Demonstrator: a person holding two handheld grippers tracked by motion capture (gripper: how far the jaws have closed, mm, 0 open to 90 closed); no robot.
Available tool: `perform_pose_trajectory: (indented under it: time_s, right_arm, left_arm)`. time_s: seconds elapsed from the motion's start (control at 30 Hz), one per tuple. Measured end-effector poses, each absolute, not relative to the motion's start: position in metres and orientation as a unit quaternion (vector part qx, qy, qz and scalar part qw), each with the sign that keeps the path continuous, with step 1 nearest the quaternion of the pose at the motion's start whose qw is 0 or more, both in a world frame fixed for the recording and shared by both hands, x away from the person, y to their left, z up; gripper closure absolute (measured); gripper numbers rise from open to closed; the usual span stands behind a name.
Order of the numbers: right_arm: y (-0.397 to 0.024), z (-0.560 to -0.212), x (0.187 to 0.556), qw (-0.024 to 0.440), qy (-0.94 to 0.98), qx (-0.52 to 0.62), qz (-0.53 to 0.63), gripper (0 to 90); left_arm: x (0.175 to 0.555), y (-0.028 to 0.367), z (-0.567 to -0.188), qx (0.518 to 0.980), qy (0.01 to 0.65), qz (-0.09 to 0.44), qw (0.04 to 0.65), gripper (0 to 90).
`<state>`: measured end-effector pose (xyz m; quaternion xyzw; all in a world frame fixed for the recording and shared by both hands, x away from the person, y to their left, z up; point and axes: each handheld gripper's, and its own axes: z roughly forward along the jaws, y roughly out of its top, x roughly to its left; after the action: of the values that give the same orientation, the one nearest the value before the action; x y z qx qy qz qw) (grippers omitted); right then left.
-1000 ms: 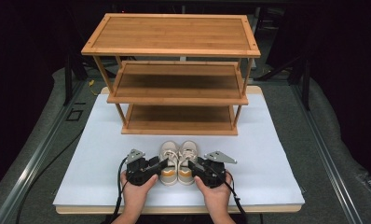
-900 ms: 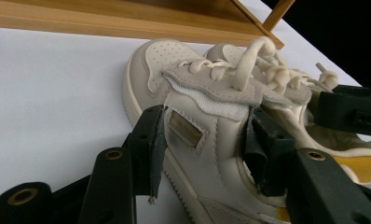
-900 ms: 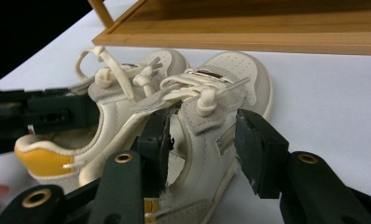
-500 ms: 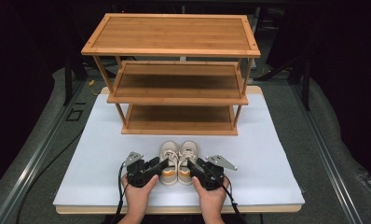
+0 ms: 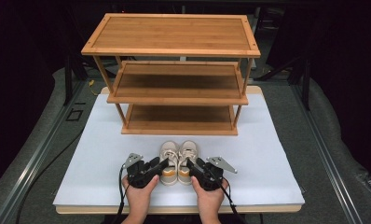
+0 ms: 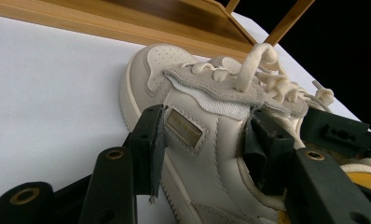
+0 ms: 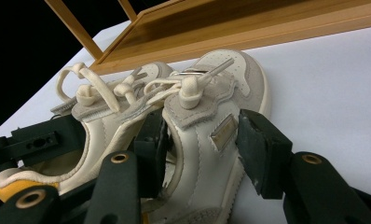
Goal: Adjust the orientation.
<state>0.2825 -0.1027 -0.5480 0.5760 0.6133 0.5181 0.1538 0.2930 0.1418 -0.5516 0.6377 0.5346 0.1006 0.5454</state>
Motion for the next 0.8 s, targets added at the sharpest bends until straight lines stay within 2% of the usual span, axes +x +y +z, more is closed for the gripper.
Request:
perform_pose_trajectory:
  time_s: [0.8]
  right_arm:
    - [-0.0997, -0.5484, 0.2807, 0.165, 0.601, 0.580, 0.525, 55.5]
  left_arm:
    - [0.2909, 0.1417, -0.5510, 0.633, 0.538, 0.103, 0.547, 53.2]
